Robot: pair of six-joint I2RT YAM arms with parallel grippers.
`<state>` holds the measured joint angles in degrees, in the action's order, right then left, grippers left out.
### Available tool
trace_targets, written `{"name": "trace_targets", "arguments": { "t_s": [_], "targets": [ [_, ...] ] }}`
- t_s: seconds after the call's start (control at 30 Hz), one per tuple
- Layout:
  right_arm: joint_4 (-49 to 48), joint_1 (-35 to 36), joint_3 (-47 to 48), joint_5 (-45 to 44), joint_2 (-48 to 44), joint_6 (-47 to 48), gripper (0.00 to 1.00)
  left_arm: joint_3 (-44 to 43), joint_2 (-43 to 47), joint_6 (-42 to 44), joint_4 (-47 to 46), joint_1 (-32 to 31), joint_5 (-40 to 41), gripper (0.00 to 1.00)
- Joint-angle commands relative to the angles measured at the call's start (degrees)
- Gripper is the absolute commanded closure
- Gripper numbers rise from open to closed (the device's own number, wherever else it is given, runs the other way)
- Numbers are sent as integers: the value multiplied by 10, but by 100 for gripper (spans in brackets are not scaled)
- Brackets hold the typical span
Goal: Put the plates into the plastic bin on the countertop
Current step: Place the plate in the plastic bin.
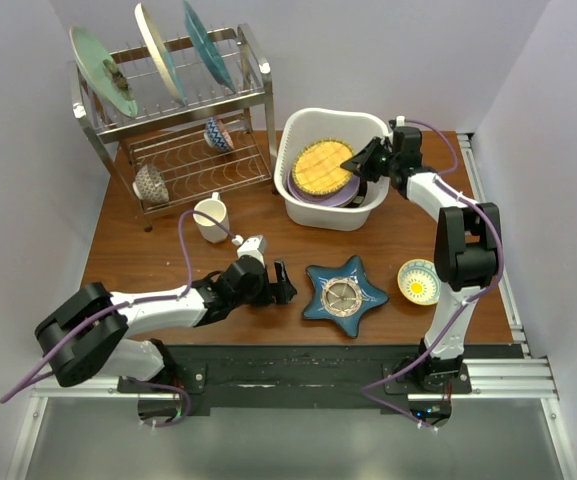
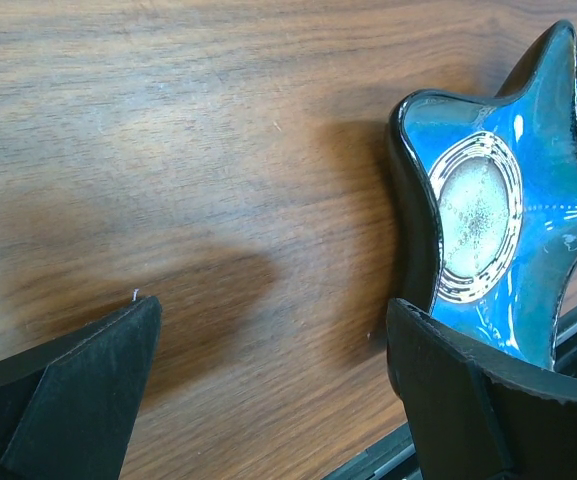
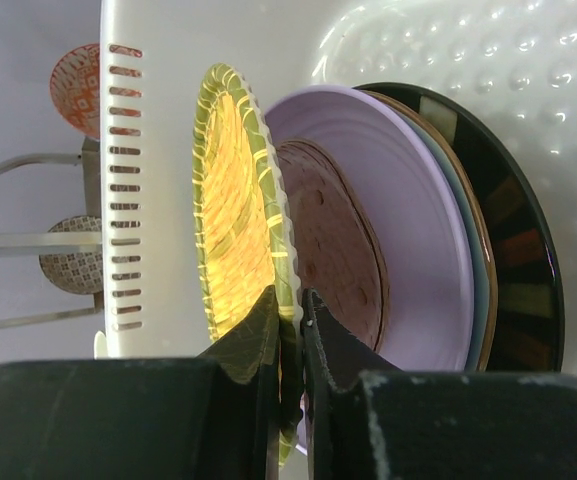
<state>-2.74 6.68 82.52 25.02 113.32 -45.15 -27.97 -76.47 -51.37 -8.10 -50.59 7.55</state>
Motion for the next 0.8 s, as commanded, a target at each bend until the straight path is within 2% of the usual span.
{"name": "trace_targets", "arguments": {
  "t_s": [0.0,0.13,0.37,0.47,0.63,0.77],
  "targets": [
    [-6,-3,33,6,-1,-2,89,-20,-2,12,-14,4,-3,0],
    [-4,-3,30,4,-4,-1,85,-20,-2,11,-12,4,-5,0],
    [10,-3,28,3,-7,0,61,-22,-1,10,-10,4,-10,0],
    [26,-3,28,-15,-19,15,53,-23,2,8,-10,4,-11,0],
    [105,-3,37,-79,-56,73,41,-21,9,4,-10,4,-14,0],
    [128,-3,39,-108,-84,103,35,-17,11,0,-17,3,-21,1]
  ]
}}
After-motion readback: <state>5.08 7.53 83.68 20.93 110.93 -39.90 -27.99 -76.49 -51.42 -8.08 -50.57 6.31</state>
